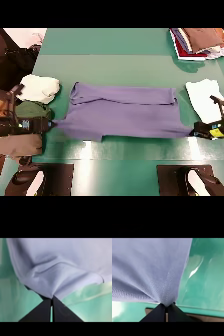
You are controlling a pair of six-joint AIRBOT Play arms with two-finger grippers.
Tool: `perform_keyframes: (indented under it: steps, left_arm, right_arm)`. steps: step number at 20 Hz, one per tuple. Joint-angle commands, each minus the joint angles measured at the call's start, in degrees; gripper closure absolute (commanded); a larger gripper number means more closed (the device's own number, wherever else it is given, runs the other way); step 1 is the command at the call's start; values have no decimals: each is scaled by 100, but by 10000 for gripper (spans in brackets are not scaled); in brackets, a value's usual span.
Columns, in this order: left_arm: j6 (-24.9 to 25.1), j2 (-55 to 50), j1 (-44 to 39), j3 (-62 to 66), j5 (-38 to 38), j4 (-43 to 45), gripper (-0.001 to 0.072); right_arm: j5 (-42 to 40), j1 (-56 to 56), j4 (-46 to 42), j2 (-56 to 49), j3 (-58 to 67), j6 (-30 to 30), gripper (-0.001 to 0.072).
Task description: Fold the shirts.
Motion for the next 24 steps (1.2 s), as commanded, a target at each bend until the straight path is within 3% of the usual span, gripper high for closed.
perform_keyframes:
  steps: [1,5,6,11,18,22,23,24]
  left_arm:
    - [409,-450,0,570,776,-431,686]
    - [835,-1508,0,673,1279,-555,685]
    - [1198,-2378,0,885,1521,-704,685]
    - [1421,-4148,0,1851,1947,-949,684]
    - [1716,-5259,-238,3119,2413,-1040,684]
    - [1888,-5504,-544,3294,3193,-1029,682]
    - [1882,-5506,-546,3294,3333,-1032,659]
    - [1845,-5504,-533,3294,3440,-1034,441]
  right_arm:
    - [-409,516,-39,-463,780,107,696]
    - [-734,763,-31,-1425,1528,107,696]
    - [-772,772,44,-2000,1950,107,696]
    - [-855,774,76,-3119,2900,109,696]
    - [-859,772,81,-4065,3768,177,695]
    - [-1167,715,422,-4441,3995,197,693]
    - [-1314,654,612,-4516,4050,197,678]
    - [-1491,570,916,-4607,4131,195,523]
